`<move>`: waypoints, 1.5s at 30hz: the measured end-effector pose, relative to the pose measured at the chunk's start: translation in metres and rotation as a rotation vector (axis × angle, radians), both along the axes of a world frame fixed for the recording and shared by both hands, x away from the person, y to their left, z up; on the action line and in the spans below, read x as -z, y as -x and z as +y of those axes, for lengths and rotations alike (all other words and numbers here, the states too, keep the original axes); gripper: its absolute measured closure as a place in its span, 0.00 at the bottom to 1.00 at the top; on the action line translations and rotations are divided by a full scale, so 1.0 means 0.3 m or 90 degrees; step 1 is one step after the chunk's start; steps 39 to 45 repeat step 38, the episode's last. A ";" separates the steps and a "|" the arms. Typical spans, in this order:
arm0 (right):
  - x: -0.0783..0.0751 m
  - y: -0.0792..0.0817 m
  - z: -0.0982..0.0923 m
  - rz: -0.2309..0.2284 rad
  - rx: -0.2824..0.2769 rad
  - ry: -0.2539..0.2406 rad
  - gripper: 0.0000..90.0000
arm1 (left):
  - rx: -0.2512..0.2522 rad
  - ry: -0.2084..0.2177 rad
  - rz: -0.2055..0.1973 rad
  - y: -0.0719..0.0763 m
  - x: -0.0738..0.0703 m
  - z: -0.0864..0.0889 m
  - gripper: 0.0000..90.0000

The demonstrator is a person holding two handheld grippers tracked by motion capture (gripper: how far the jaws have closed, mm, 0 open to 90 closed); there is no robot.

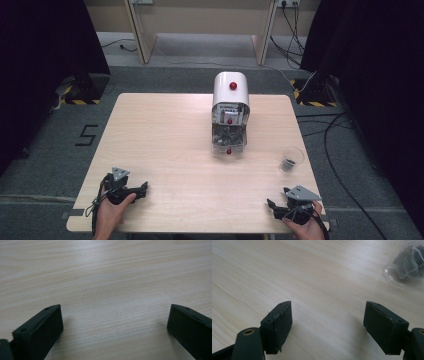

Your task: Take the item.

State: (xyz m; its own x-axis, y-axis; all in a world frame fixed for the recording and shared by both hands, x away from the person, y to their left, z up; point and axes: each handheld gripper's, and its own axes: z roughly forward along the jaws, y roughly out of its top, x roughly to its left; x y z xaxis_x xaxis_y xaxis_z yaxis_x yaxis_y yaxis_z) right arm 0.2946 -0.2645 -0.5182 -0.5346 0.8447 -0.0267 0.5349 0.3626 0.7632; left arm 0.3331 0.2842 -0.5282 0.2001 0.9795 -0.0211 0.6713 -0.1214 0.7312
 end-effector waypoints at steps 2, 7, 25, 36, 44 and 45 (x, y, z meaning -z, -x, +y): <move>0.001 0.005 -0.004 0.002 0.002 0.001 0.27 | 0.000 0.000 0.000 0.000 0.000 0.000 0.00; 0.004 0.017 -0.018 0.002 0.002 0.003 0.26 | 0.000 0.000 0.000 0.000 0.000 0.000 0.00; 0.015 0.036 -0.041 0.011 -0.006 0.000 0.17 | 0.000 0.000 0.000 0.000 0.000 0.000 0.00; 0.017 0.037 -0.042 0.010 -0.006 -0.002 0.17 | 0.000 -0.001 0.000 0.000 0.000 0.000 0.00; 0.017 0.037 -0.042 0.010 -0.006 -0.003 0.17 | 0.000 -0.001 0.000 0.000 0.000 0.000 0.00; 0.017 0.037 -0.042 0.010 -0.006 -0.003 0.17 | 0.000 -0.001 0.000 0.000 0.000 0.000 0.00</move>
